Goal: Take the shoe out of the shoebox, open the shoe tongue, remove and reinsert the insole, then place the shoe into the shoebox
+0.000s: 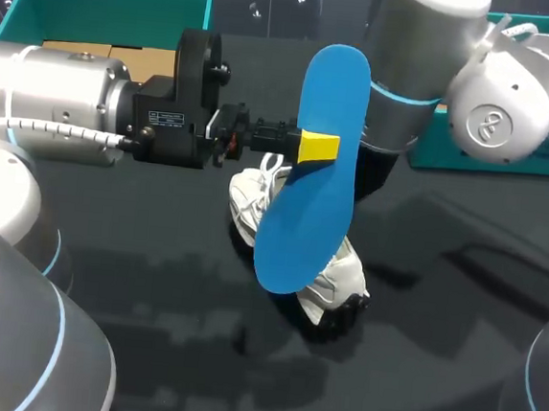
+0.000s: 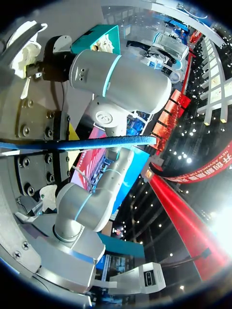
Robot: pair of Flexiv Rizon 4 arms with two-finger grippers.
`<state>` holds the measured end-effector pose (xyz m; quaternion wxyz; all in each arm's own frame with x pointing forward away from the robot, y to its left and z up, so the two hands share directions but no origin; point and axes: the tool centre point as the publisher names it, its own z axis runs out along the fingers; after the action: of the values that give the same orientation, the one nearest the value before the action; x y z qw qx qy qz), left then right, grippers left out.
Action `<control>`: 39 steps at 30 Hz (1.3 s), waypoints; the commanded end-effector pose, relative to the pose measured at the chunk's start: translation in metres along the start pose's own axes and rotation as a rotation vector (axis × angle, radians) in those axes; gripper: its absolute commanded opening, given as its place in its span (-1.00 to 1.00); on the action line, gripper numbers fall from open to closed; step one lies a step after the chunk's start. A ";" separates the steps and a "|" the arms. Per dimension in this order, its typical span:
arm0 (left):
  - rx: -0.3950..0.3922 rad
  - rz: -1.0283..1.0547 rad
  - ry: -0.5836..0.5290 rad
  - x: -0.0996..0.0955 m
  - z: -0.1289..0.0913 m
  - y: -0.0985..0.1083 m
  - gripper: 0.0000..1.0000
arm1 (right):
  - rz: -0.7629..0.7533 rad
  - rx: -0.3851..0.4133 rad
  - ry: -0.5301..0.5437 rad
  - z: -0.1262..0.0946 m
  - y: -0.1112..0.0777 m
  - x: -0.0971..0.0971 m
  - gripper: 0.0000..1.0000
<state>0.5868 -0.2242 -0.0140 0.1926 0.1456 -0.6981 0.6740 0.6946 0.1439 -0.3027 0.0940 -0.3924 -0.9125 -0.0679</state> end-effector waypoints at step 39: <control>0.004 0.000 0.000 0.000 0.001 0.001 -1.00 | 0.487 -0.119 0.082 0.046 0.008 0.008 -1.00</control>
<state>0.5868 -0.2242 -0.0140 0.1926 0.1456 -0.6981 0.6740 0.6886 0.1634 -0.3389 0.1175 -0.6033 -0.7812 -0.1094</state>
